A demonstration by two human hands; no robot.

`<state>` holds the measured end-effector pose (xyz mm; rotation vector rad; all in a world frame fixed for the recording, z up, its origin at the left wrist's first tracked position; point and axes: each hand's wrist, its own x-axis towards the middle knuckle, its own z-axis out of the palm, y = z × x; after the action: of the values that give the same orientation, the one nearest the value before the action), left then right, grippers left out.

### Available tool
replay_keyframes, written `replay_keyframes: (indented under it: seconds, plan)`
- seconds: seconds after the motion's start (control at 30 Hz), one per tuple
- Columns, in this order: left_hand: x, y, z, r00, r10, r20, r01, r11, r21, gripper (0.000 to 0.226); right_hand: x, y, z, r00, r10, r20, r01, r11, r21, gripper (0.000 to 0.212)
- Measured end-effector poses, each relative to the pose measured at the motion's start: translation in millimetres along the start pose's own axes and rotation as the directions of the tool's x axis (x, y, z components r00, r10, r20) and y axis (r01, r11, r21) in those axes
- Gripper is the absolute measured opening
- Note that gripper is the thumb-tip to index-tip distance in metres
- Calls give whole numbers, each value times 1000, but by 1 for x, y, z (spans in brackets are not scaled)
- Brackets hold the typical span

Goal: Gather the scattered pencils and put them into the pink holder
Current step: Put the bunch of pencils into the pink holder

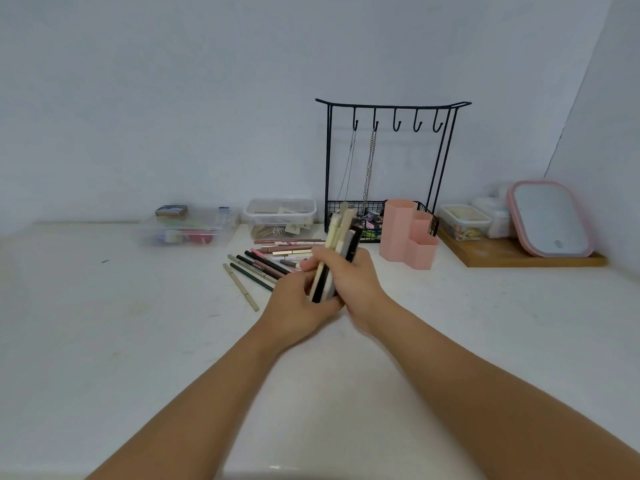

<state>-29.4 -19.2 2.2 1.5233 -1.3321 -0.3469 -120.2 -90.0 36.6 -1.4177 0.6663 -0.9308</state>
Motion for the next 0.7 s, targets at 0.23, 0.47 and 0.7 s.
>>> replay_keyframes:
  seconds: [0.23,0.47,0.7]
  plan:
    - [-1,-4,-3,984,-71,-165,51,991,-121,40,7,7,-27,997,-38,73,45,995,-87,22]
    - [1,-5,-6,988,-87,-126,59,976,-210,26,56,-9,-108,860,-460,-221,179,677,-714,21]
    - [4,-8,-6,990,-87,-107,62,974,-219,22,57,6,-141,964,-238,-119,-9,417,-909,12]
